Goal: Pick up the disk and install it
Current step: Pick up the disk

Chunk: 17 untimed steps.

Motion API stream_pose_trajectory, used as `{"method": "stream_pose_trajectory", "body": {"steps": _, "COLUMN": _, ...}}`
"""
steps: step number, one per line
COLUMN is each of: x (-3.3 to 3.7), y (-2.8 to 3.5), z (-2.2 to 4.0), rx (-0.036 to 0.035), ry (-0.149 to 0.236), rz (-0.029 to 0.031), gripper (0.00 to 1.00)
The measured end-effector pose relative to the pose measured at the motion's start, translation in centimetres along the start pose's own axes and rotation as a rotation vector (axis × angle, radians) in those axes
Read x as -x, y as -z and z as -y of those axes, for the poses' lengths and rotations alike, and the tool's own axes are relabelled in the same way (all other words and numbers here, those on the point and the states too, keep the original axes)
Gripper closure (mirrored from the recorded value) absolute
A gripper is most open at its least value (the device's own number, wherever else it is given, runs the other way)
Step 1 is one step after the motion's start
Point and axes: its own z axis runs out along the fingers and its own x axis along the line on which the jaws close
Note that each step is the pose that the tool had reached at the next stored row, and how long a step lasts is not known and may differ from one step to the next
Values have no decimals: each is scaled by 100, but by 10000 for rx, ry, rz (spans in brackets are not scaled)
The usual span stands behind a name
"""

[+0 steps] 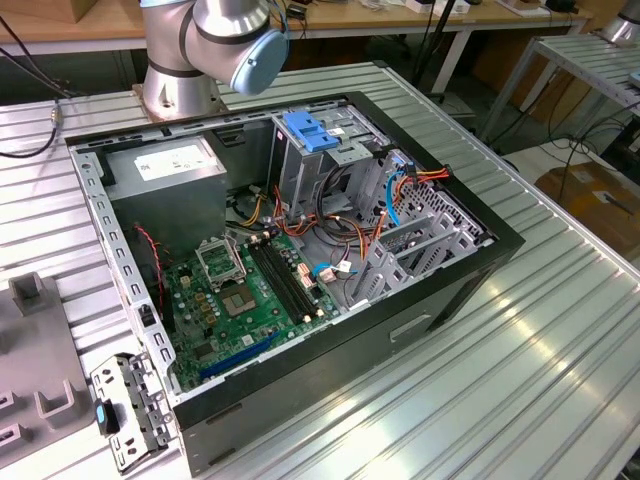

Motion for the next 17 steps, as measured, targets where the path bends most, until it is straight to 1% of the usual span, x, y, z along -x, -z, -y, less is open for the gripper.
{"method": "stream_pose_trajectory", "body": {"steps": 1, "x": 0, "y": -3, "z": 0, "rx": 0, "ry": 0, "rz": 0, "gripper": 53}}
{"method": "stream_pose_trajectory", "body": {"steps": 10, "x": 2, "y": -64, "z": -1, "rx": 2, "ry": 0, "rz": -1, "gripper": 53}}
{"method": "stream_pose_trajectory", "body": {"steps": 17, "x": 2, "y": -80, "z": -1, "rx": -1, "ry": 0, "rz": -3, "gripper": 53}}
